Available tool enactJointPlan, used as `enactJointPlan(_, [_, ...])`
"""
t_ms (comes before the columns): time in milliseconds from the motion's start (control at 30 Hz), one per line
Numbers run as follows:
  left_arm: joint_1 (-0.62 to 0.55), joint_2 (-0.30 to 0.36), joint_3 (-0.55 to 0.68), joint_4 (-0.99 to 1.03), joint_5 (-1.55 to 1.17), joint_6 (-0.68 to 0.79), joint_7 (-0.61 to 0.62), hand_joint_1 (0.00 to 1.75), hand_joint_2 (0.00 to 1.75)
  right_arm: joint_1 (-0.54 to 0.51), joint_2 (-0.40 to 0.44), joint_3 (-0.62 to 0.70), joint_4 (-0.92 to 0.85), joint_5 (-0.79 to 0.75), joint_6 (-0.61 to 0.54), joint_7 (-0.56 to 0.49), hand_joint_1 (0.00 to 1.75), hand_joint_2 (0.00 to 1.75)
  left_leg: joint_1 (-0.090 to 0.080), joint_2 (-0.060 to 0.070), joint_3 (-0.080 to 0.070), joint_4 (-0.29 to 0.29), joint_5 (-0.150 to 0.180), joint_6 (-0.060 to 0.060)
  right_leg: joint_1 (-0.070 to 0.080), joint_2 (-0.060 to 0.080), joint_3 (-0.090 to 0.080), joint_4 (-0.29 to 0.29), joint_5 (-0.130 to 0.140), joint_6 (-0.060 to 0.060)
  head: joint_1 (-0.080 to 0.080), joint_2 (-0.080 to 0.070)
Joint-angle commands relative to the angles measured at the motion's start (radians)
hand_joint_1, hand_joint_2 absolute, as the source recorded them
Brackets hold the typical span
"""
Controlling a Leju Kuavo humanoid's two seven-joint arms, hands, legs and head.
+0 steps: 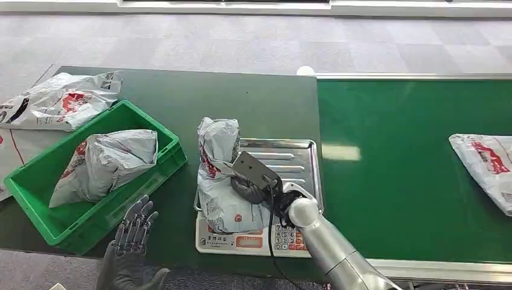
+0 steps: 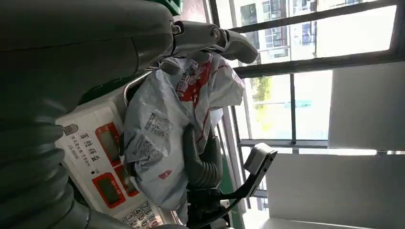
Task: Moved the parcel from conveyor to table for the left to box.
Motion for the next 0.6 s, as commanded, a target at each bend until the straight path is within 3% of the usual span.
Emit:
enactJointPlan(33, [-0.003, -0.004, 0.032, 0.027, -0.004, -0.001, 0.003, 0.00, 1.75, -0.026, -0.027, 0.066, 0.062, 0.000, 0.002, 0.006, 1.75, 1.75, 0.000, 0.001, 0.001, -0.001, 0.000, 0.001, 0.000, 0.000, 0.001, -0.002, 0.001, 0.000, 0.000, 0.000])
enactJointPlan(600, [-0.003, -0.004, 0.032, 0.027, -0.004, -0.001, 0.003, 0.00, 1.75, -0.026, -0.027, 0.066, 0.062, 0.000, 0.002, 0.006, 1.75, 1.75, 0.000, 0.001, 0.002, -0.002, 0.001, 0.001, 0.000, 0.001, 0.002, -0.003, 0.001, 0.000, 0.000, 0.000])
